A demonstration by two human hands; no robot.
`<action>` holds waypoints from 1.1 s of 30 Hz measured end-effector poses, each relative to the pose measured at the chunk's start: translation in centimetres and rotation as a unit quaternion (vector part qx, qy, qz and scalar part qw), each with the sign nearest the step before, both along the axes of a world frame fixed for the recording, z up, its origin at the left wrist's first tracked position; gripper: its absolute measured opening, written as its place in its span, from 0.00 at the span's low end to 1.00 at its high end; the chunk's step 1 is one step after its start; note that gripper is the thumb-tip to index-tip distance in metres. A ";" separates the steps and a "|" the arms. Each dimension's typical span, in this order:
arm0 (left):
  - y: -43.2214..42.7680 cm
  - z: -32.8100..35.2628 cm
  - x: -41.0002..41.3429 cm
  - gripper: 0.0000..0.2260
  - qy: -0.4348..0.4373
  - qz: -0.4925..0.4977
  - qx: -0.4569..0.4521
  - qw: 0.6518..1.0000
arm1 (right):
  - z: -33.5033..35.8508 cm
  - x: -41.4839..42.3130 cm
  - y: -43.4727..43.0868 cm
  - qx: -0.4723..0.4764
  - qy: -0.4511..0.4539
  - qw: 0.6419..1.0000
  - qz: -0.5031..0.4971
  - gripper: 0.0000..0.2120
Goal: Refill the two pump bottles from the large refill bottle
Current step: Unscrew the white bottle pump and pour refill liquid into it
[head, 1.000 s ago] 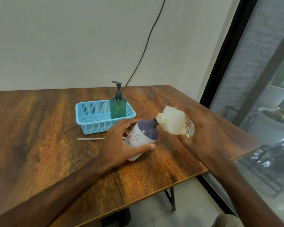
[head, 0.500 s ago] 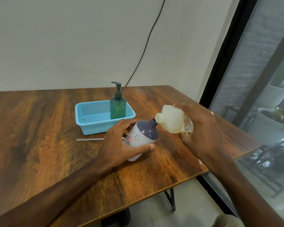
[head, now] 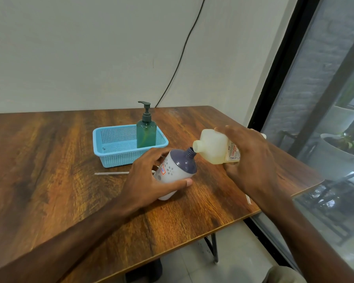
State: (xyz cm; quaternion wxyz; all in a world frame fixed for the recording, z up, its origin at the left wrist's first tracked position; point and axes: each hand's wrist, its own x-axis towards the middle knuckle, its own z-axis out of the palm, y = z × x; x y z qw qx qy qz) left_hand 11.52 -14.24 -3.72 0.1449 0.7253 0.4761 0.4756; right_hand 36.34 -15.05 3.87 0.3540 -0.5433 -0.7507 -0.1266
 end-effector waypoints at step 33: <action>-0.4 0.4 0.0 0.29 -0.002 -0.020 0.029 0.999 | 0.5 -0.1 0.0 -0.007 -0.026 1.000 -0.006 0.40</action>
